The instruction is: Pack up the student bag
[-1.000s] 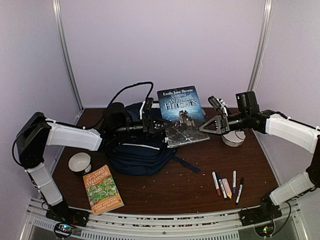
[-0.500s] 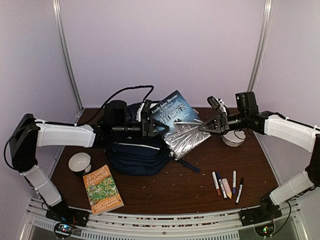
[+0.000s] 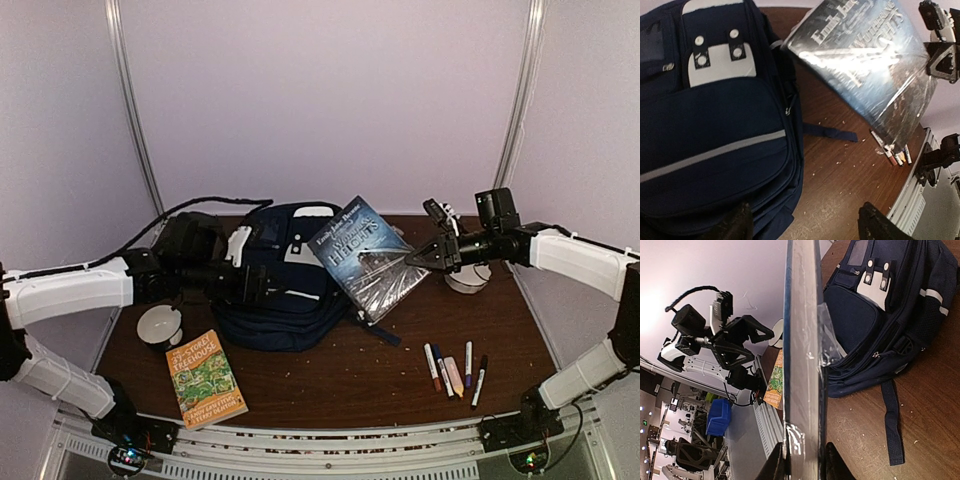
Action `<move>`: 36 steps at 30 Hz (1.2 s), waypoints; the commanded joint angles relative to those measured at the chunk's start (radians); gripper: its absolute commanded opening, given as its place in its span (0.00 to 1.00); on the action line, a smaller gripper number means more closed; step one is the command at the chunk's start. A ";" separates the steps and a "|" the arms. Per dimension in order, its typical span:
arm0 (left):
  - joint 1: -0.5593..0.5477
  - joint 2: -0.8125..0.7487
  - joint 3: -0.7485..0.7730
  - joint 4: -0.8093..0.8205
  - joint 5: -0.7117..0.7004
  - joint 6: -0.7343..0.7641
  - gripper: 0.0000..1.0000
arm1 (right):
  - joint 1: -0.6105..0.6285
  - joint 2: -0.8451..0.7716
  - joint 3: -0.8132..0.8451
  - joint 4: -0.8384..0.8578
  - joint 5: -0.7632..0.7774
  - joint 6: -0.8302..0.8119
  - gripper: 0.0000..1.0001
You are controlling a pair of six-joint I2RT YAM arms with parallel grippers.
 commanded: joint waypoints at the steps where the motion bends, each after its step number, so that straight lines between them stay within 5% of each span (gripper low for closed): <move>1: 0.005 -0.024 -0.092 0.216 -0.037 -0.139 0.77 | 0.002 0.014 0.037 0.129 -0.076 0.033 0.00; 4: -0.001 0.000 -0.052 0.161 -0.033 -0.121 0.76 | 0.002 0.039 0.054 0.148 -0.078 0.055 0.00; 9: -0.030 0.033 0.136 -0.314 -0.204 0.185 0.72 | -0.002 0.051 0.052 0.189 -0.083 0.082 0.00; 13: -0.075 0.051 0.218 -0.496 -0.291 0.391 0.71 | -0.018 0.032 0.031 0.226 -0.074 0.100 0.00; 22: -0.201 0.211 0.299 -0.607 -0.354 0.617 0.67 | -0.121 -0.032 0.009 0.175 -0.073 0.082 0.00; 36: -0.231 0.464 0.385 -0.665 -0.495 0.663 0.57 | -0.168 -0.152 -0.043 0.080 -0.034 -0.001 0.00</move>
